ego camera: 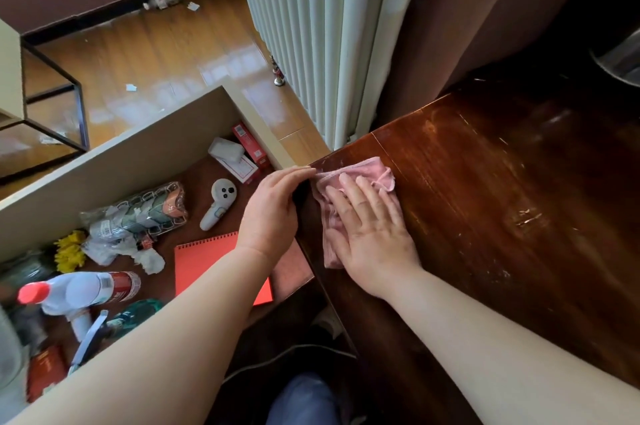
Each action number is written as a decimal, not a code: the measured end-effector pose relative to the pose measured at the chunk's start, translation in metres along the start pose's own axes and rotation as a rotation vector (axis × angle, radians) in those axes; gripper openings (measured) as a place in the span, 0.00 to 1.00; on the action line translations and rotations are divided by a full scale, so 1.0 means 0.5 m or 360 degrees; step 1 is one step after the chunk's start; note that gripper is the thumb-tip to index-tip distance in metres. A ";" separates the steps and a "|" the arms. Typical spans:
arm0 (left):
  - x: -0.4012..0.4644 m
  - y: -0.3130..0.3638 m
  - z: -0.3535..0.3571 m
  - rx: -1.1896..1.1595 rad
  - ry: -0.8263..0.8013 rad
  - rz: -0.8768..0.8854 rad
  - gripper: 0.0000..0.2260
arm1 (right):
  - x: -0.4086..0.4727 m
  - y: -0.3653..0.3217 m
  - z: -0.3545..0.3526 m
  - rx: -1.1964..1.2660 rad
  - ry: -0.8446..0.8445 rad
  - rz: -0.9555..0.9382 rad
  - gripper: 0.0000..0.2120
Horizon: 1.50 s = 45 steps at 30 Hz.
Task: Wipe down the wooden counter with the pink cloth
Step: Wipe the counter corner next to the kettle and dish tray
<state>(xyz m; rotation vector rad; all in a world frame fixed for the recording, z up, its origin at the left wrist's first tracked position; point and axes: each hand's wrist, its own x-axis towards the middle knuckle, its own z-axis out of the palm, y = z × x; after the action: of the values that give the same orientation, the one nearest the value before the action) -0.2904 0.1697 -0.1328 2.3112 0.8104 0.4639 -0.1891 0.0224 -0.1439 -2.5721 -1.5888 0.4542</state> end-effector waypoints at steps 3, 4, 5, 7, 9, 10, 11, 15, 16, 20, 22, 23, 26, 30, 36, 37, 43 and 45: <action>0.007 -0.007 -0.009 0.0030 0.0018 -0.0034 0.24 | -0.046 0.000 0.009 -0.0043 -0.0060 -0.0070 0.31; 0.009 -0.009 -0.011 0.0030 0.0027 -0.0053 0.24 | -0.058 0.001 0.012 -0.0033 -0.0077 -0.0086 0.31; 0.010 -0.012 -0.011 0.0021 0.0033 -0.0074 0.24 | -0.059 0.002 0.014 -0.0031 -0.0089 -0.0096 0.31; 0.006 -0.014 -0.008 -0.0006 0.0045 -0.0086 0.24 | -0.031 0.001 0.011 -0.0025 -0.0075 -0.0105 0.31; 0.001 -0.015 0.000 -0.0037 0.0082 -0.0091 0.23 | 0.003 -0.008 0.001 -0.0019 -0.0057 -0.0114 0.31; 0.000 -0.014 0.003 -0.0067 0.0103 -0.0109 0.23 | 0.011 -0.013 -0.002 -0.0023 -0.0048 -0.0108 0.31; 0.001 -0.012 0.003 -0.0095 0.0117 -0.0137 0.23 | 0.008 -0.018 -0.004 -0.0028 -0.0050 -0.0104 0.31; 0.005 -0.021 -0.004 -0.0079 0.0073 -0.0126 0.24 | -0.053 -0.028 0.003 -0.0051 -0.0170 -0.0214 0.31; 0.002 -0.024 -0.007 -0.0055 0.0053 -0.0071 0.24 | -0.055 -0.029 0.004 -0.0049 -0.0187 -0.0206 0.31; -0.005 -0.025 -0.013 -0.0005 -0.0007 0.0085 0.23 | -0.015 -0.040 -0.004 -0.0029 -0.0168 -0.0178 0.30; -0.004 -0.024 -0.015 0.0031 -0.0020 0.0065 0.24 | -0.030 -0.036 -0.004 -0.0074 -0.0167 -0.0212 0.30; -0.002 -0.024 -0.016 0.0052 -0.0030 0.0057 0.24 | -0.048 -0.032 -0.003 -0.0084 -0.0169 -0.0235 0.30; -0.001 -0.025 -0.020 0.0111 -0.0069 0.0111 0.26 | -0.099 -0.024 -0.002 -0.0049 -0.0191 -0.0275 0.31; -0.010 -0.020 -0.011 0.0062 -0.0067 0.0143 0.22 | -0.066 -0.033 0.000 -0.0033 -0.0180 -0.0277 0.30; -0.008 -0.004 0.005 -0.0054 0.0085 0.0001 0.21 | -0.133 -0.025 0.011 -0.0043 -0.0134 -0.0265 0.30; -0.007 -0.006 0.008 -0.0041 0.0103 0.0008 0.20 | -0.142 -0.020 0.014 -0.0038 -0.0148 -0.0271 0.30; -0.011 0.003 0.031 -0.0020 0.0182 -0.0080 0.12 | -0.082 -0.017 0.008 -0.0065 -0.0087 -0.0068 0.30; -0.010 0.010 0.035 0.0000 0.0187 -0.0091 0.11 | -0.108 -0.016 0.012 -0.0066 -0.0075 -0.0033 0.30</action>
<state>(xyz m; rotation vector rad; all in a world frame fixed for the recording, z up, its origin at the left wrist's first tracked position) -0.2831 0.1555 -0.1428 2.2710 0.9306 0.5787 -0.2204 -0.0220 -0.1366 -2.5910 -1.6562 0.4882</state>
